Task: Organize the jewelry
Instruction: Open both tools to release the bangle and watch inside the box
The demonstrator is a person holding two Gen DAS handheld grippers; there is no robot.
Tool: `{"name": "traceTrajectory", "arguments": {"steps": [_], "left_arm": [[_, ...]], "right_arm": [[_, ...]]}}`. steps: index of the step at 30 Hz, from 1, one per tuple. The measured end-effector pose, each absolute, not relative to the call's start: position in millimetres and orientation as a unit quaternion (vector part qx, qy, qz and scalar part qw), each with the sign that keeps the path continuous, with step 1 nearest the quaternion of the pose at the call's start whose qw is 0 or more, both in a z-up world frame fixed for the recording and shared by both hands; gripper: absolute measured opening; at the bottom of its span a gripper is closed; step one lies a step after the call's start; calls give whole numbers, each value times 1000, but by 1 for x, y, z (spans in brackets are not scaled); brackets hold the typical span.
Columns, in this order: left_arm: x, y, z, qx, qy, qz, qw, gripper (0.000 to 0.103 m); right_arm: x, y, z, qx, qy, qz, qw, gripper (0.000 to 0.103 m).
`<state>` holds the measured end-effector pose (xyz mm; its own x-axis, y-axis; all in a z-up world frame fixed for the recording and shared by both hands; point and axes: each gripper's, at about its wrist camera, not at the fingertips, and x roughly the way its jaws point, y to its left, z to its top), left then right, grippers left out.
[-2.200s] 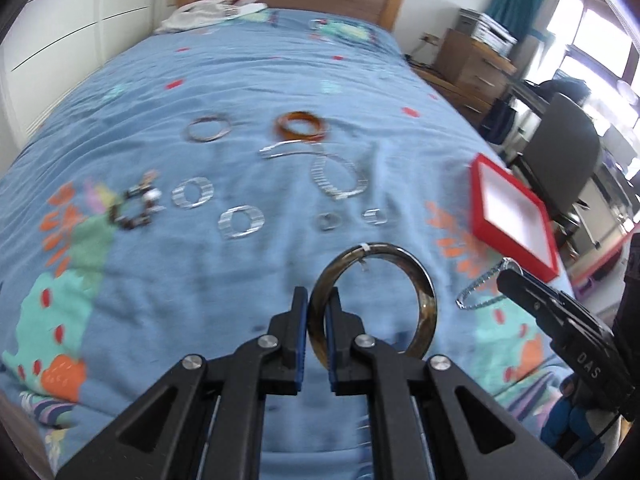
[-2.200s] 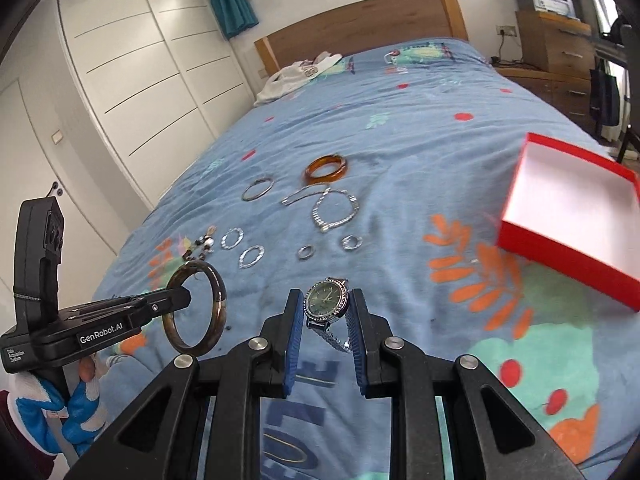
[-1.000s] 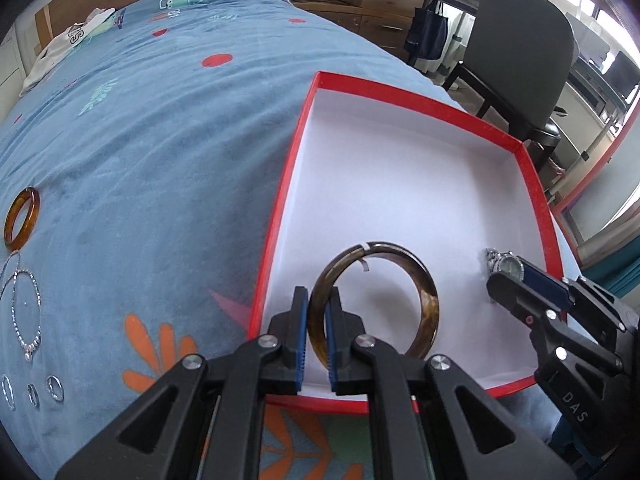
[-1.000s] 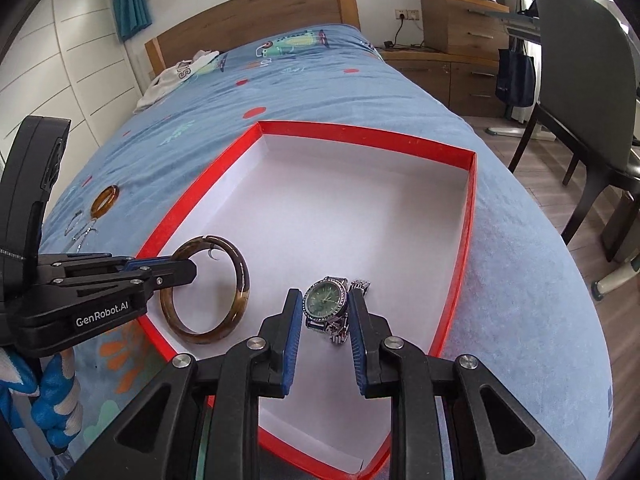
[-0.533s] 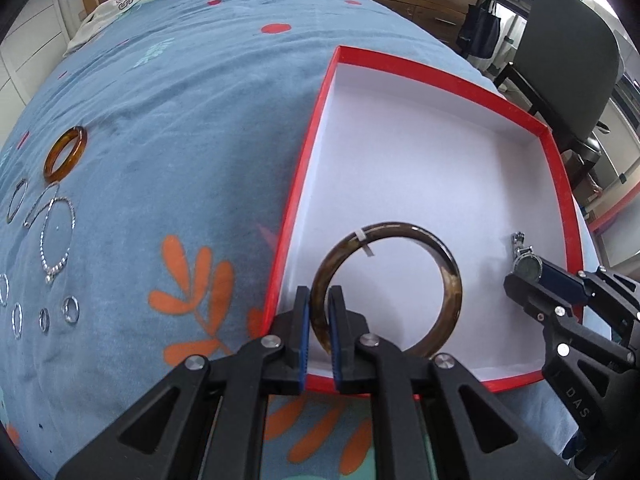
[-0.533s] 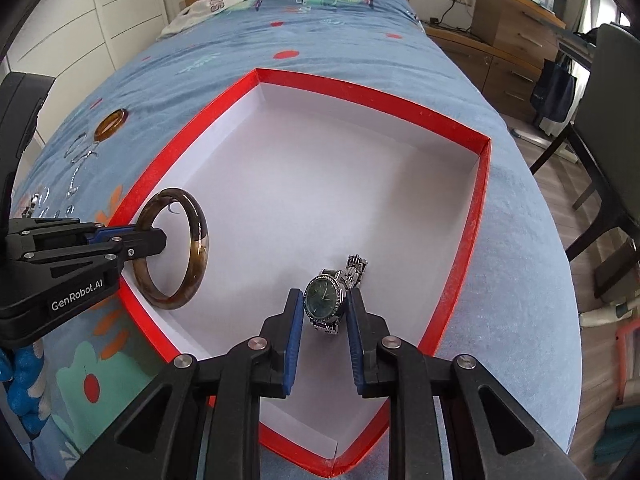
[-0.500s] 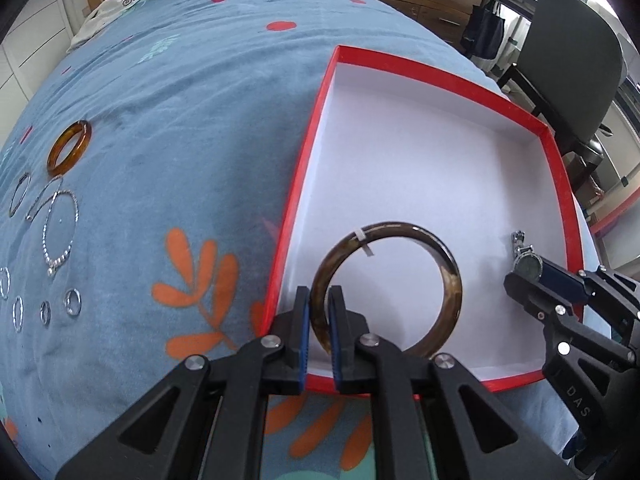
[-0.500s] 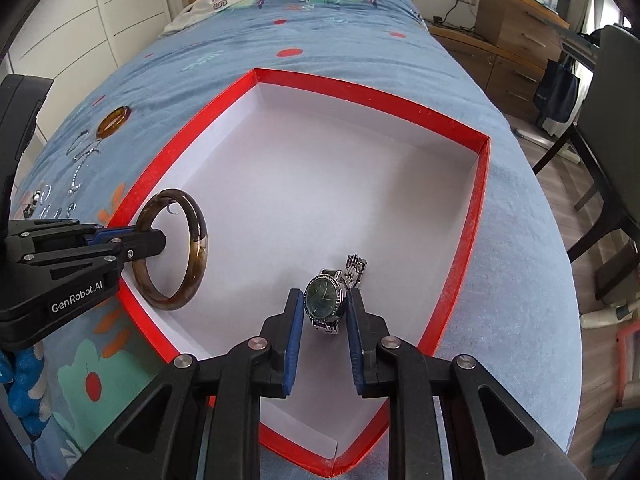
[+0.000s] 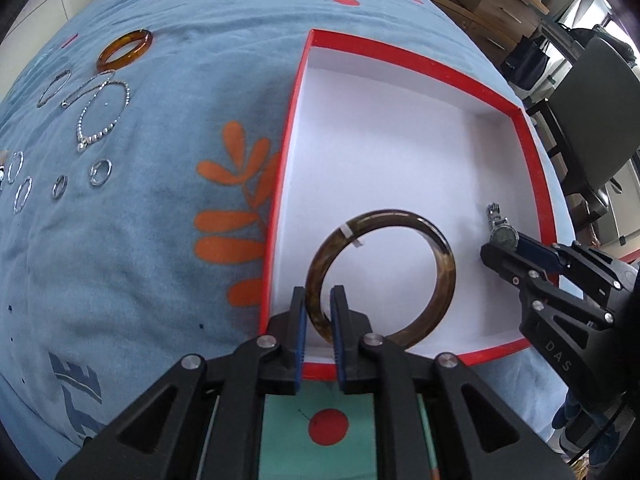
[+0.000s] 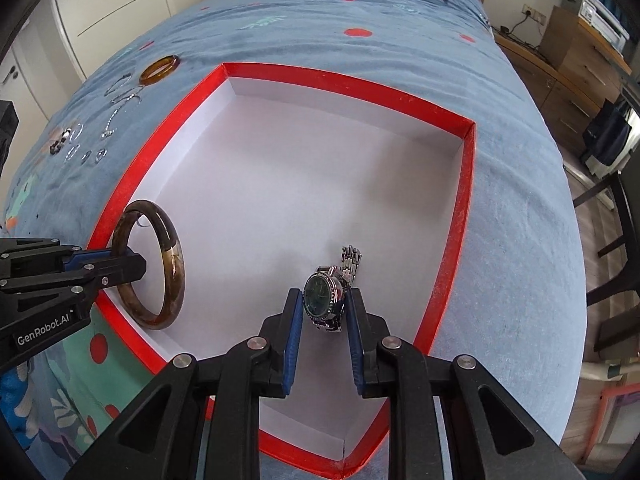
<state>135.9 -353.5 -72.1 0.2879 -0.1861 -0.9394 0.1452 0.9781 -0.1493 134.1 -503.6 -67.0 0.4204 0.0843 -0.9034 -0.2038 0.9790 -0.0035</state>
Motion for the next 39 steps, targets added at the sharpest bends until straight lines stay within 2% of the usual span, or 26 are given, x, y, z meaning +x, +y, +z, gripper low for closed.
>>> {"name": "traceTrajectory", "arguments": {"steps": [7,12,16,18,22,25,30,39], "left_arm": [[138,-354,-73,-20,588,-99,803,13],[140,-353,-76,-30,591,-102,799,14],[138,-345,-73,-35,583,-116,804,15],[138,-343,-69,-38,582,-126,803,20],[138,-348,-58,-30,575,-153,803,38],[134,-352,-44,-20,557,-166,814,44],[123,-352,-14,-19,537,-189,822,45],[86,-318,63,9,459,-219,861,45]], "right_arm": [[132,-497,-65,-85,531,95,838,27],[128,-487,-65,-98,532,98,836,39],[122,-484,-60,-108,530,88,836,42],[114,-486,-51,-105,521,81,843,47],[88,-500,-20,-95,493,57,863,48],[62,-515,6,-75,472,34,878,50],[11,-537,35,-16,442,-5,897,57],[-50,-528,57,36,412,-49,909,57]]}}
